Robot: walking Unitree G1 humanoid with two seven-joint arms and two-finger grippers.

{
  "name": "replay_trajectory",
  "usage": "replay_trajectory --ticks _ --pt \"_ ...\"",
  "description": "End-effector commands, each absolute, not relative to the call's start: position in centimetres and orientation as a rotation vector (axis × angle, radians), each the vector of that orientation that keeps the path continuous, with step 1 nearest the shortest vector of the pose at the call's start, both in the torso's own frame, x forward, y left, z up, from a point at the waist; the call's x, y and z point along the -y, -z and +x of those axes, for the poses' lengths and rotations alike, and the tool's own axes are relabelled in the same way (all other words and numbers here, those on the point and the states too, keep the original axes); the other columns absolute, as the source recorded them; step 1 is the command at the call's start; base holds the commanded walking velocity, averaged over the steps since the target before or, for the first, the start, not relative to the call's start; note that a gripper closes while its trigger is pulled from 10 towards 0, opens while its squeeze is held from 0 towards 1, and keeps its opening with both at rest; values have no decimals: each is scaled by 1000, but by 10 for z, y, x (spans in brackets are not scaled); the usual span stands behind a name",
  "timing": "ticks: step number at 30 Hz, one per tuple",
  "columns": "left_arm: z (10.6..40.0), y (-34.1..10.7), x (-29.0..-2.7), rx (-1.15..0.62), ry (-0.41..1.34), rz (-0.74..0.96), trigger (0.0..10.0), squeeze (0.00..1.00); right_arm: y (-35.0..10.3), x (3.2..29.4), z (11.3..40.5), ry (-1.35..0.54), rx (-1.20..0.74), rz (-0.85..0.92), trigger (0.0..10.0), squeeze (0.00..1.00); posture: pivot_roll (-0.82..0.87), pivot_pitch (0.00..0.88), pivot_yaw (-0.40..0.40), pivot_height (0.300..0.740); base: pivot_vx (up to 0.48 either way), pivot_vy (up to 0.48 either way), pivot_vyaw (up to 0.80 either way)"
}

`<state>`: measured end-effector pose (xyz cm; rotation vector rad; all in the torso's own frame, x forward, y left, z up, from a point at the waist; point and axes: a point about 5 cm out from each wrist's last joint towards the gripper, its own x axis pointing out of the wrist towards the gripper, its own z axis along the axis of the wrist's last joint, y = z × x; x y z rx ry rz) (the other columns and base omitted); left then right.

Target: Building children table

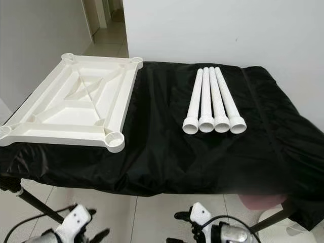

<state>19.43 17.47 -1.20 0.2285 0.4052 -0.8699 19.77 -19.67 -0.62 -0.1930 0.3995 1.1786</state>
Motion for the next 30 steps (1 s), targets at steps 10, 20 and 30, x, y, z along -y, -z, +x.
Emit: replay_trajectory --ticks 10,20,30 --pt "177 -44 -150 -350 1344 -37 10000 0 -29 196 211 -1274 -287 -101 10000 0 -16 20 21 740 0 0 0" --pt "172 -76 -157 -344 1367 -99 10000 0 -46 187 218 -1278 -207 -31 10000 0 -8 22 21 740 0 0 0" --pt "172 -104 -158 -321 1355 -213 10000 0 -72 181 226 -1256 -101 85 10000 0 -7 19 23 740 0 0 0"
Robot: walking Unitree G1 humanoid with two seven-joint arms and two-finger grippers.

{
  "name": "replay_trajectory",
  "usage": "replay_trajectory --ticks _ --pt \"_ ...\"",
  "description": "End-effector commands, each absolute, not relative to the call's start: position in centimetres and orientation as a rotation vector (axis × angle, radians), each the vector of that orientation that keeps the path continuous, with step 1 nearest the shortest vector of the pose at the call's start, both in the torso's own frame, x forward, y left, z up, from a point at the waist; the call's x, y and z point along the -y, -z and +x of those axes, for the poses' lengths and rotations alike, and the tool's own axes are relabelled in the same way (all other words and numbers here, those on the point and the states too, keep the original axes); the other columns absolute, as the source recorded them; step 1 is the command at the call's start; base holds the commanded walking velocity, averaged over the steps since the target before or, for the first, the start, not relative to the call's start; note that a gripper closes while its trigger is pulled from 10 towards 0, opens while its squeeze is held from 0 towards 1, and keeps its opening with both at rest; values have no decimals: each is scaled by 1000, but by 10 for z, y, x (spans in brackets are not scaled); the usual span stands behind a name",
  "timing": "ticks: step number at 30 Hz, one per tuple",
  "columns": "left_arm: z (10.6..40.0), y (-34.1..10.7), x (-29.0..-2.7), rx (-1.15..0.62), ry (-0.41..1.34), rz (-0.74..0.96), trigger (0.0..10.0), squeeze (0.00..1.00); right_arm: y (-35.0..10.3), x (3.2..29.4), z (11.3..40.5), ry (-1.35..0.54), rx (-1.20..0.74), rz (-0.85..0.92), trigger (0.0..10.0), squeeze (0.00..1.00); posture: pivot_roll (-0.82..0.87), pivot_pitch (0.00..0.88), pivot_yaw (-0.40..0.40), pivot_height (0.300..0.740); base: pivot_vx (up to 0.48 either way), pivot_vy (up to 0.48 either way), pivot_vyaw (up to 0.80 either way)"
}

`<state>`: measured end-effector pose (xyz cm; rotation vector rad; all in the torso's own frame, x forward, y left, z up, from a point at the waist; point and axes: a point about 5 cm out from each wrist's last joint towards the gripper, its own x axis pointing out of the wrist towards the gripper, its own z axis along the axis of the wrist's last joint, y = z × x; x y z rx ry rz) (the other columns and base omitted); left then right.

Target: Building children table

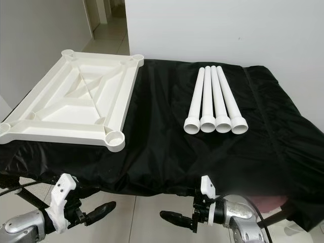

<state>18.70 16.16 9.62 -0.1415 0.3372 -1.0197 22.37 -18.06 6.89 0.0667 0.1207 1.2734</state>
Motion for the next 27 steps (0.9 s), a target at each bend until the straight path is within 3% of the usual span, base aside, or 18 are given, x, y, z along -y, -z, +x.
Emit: replay_trajectory --ticks 1,3,5,14,17,27 --pt "172 -104 -158 -321 1355 -213 10000 0 -72 181 226 -1256 -101 85 10000 0 -7 19 23 740 0 0 0" --pt "173 -109 -158 -303 1344 -228 10000 0 -77 181 232 -1215 -65 99 10000 0 -7 20 21 740 0 0 0" --pt "186 -119 -156 -233 1277 -250 10000 0 -90 179 253 -1051 43 132 10000 0 -9 9 18 740 0 0 0" --pt "199 -125 -153 -164 1186 -265 10000 0 -99 174 273 -889 103 170 10000 0 -12 4 16 740 0 0 0" --pt "232 -142 -151 -9 956 -272 10000 0 -109 161 294 -625 162 226 10000 0 -20 0 18 740 0 0 0" --pt "250 -155 -144 118 788 -232 10000 0 -121 157 303 -414 211 257 10000 0 -25 0 28 740 0 0 0"
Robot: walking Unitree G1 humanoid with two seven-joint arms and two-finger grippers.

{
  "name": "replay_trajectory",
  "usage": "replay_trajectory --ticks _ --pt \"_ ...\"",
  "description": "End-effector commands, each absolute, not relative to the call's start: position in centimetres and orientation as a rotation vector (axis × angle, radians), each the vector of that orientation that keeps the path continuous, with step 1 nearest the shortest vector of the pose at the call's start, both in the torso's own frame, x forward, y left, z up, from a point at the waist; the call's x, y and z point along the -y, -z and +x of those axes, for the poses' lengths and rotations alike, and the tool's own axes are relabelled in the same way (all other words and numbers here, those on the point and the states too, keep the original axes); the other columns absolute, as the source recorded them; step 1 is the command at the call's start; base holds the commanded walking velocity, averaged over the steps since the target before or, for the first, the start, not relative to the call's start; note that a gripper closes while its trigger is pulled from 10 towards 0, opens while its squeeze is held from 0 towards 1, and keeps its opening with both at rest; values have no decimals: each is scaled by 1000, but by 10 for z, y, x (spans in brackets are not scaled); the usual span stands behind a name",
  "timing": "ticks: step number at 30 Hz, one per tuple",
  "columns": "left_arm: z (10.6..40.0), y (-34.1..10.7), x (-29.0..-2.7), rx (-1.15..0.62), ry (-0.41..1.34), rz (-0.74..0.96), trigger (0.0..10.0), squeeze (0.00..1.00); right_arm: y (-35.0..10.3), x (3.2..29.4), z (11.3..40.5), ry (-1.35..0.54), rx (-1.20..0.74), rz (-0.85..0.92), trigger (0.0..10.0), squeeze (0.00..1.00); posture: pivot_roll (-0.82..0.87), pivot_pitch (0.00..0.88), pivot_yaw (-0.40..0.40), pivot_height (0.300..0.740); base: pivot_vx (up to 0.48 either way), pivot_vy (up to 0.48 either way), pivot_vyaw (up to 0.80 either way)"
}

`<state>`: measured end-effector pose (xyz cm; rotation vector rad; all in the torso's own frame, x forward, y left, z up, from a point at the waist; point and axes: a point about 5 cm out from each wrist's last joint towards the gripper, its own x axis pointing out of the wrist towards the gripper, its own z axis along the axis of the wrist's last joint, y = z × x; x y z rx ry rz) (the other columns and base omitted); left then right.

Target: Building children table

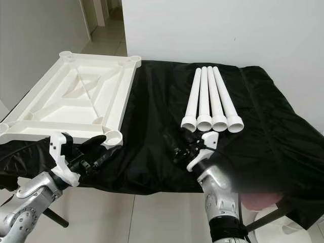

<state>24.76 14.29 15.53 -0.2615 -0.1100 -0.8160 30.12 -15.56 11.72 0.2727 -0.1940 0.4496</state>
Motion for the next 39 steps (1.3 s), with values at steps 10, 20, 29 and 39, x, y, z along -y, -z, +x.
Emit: replay_trajectory --ticks 10,20,29,39 --pt "272 -157 -123 161 565 -137 10000 0 -129 162 313 -253 201 261 10000 0 -28 0 33 740 0 0 0" --pt "293 -157 -131 185 353 -228 10000 0 -140 159 314 -225 240 190 10000 0 -49 0 36 740 0 0 0" --pt "317 -151 -131 118 205 -160 10000 0 -143 149 310 -153 256 85 10000 0 -53 0 45 740 0 0 0" --pt "330 -158 -126 122 227 -172 10000 0 -142 146 307 -146 234 121 10000 0 -63 0 71 740 0 0 0"
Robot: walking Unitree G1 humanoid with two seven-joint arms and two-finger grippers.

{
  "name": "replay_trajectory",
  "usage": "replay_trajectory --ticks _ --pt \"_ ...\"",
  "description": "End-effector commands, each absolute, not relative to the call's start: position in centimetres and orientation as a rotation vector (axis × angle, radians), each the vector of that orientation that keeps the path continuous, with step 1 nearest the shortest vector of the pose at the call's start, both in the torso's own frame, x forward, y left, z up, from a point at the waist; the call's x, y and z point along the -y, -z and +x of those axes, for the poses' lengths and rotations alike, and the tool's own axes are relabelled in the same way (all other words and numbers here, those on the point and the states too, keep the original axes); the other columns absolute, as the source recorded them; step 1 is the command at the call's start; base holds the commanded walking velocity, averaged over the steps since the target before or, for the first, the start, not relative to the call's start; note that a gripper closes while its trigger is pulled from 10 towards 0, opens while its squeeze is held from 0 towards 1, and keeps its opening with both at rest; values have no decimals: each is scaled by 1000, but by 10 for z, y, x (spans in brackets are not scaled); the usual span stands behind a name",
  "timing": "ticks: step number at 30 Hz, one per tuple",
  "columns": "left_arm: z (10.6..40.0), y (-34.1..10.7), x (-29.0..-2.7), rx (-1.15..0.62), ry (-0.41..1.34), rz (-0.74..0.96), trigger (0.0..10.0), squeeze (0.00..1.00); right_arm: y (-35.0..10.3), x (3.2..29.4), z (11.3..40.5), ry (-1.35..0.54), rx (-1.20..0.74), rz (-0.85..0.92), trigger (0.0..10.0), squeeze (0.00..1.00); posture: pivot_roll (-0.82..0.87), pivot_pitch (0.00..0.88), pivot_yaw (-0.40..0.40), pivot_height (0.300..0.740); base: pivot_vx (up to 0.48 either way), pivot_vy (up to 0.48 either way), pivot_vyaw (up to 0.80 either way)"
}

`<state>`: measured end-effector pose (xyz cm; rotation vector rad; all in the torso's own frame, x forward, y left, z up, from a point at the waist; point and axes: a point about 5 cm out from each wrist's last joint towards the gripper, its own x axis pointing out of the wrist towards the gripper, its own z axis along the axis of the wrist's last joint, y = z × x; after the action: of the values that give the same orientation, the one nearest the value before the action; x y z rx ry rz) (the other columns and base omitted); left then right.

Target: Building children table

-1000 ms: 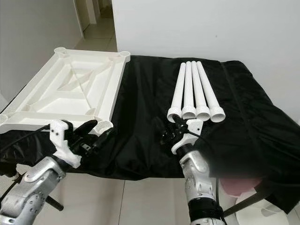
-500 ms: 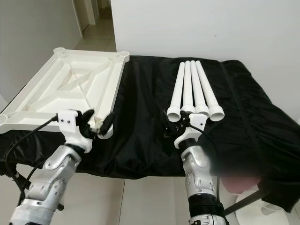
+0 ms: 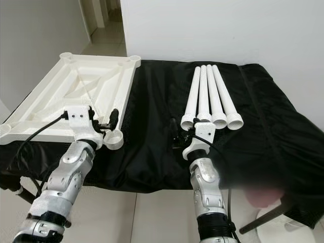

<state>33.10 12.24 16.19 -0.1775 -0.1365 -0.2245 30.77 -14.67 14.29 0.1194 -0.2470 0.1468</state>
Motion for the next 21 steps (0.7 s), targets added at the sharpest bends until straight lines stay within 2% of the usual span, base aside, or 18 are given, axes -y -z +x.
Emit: replay_trajectory --ticks 1,4,8,14,21 --pt "330 -158 -126 122 227 -172 10000 0 -142 146 307 -146 234 121 10000 0 -63 0 71 740 0 0 0" --pt "323 -156 -137 135 198 -164 10000 0 -145 146 304 -111 269 29 10000 0 -60 0 83 740 0 0 0" --pt "314 -145 -152 105 170 -156 10000 0 -142 145 300 -51 266 -7 10000 0 -60 0 91 740 0 0 0" --pt "309 -138 -158 107 119 -175 10000 0 -138 147 299 -16 259 -34 10000 0 -14 0 49 740 0 0 0" --pt "300 -132 -162 101 98 -114 10000 0 -139 146 299 -26 290 -87 10000 0 -5 0 57 740 0 0 0"
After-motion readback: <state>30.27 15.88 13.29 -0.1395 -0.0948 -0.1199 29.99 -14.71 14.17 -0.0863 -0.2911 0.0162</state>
